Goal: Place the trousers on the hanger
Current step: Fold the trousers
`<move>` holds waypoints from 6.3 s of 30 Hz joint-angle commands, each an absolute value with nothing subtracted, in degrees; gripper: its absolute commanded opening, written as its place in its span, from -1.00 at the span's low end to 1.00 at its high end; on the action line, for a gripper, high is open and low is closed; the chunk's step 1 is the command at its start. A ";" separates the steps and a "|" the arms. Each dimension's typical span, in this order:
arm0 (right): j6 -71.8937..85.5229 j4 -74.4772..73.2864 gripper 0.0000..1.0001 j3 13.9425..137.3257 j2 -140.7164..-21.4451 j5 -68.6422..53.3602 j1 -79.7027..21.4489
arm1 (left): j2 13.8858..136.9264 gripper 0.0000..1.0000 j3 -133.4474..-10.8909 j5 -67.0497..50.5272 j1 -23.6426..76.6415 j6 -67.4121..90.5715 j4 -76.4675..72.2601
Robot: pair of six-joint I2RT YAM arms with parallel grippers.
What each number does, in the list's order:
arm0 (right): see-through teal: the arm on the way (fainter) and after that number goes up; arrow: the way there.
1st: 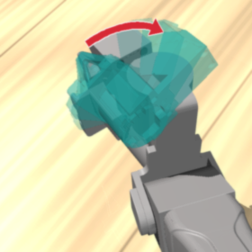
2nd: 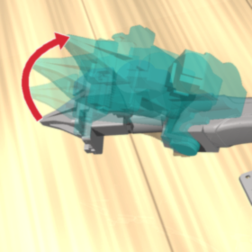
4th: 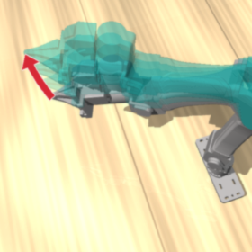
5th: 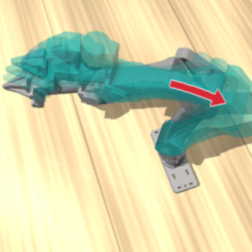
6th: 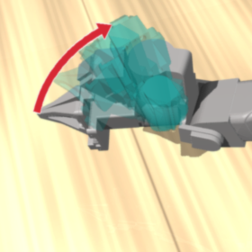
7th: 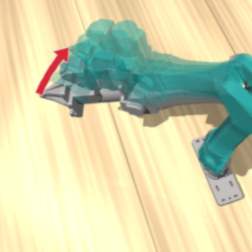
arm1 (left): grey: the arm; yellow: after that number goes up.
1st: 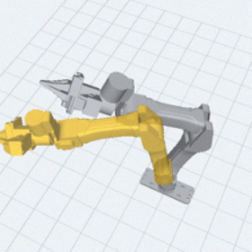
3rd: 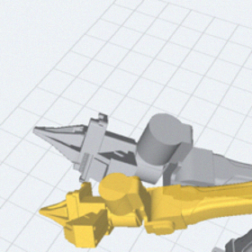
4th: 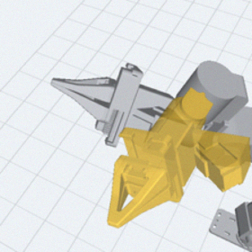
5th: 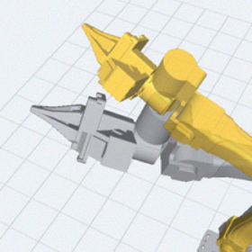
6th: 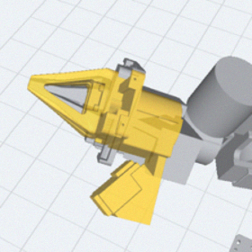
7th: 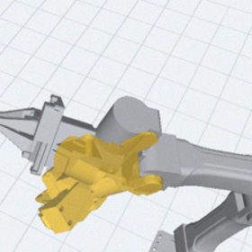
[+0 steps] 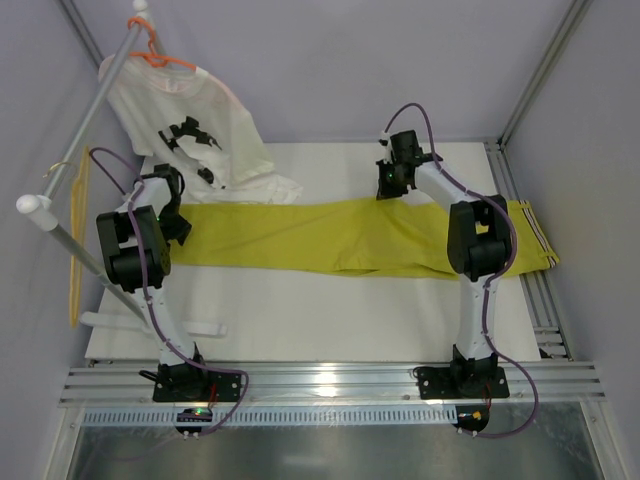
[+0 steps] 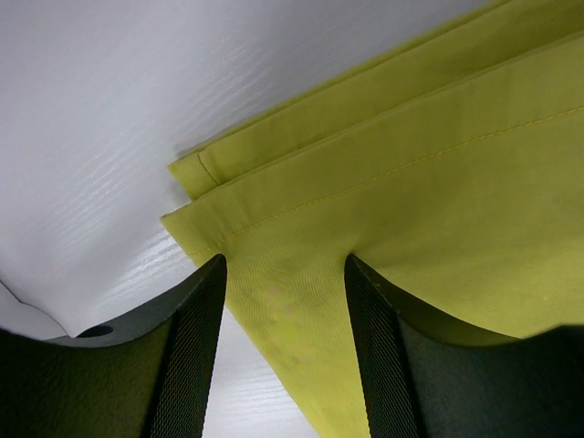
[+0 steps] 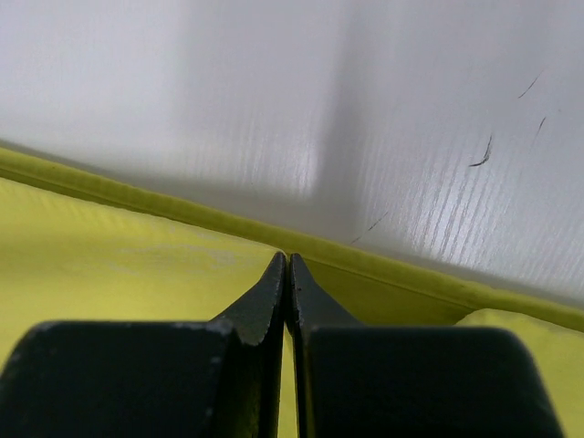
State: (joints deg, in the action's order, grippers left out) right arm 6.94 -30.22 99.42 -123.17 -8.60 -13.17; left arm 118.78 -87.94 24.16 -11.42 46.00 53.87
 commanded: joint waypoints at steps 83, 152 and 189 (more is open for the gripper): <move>33.30 -31.27 -0.01 64.86 -102.84 3.16 -41.04 | 103.71 0.20 -85.96 17.86 20.12 38.58 48.78; 59.59 -61.53 -0.67 118.65 -136.41 22.41 9.84 | 120.84 0.18 -86.40 19.60 19.08 42.45 45.53; 37.27 -51.77 -0.18 115.32 -121.91 10.21 13.54 | 111.27 0.20 -91.06 23.20 12.48 37.88 53.00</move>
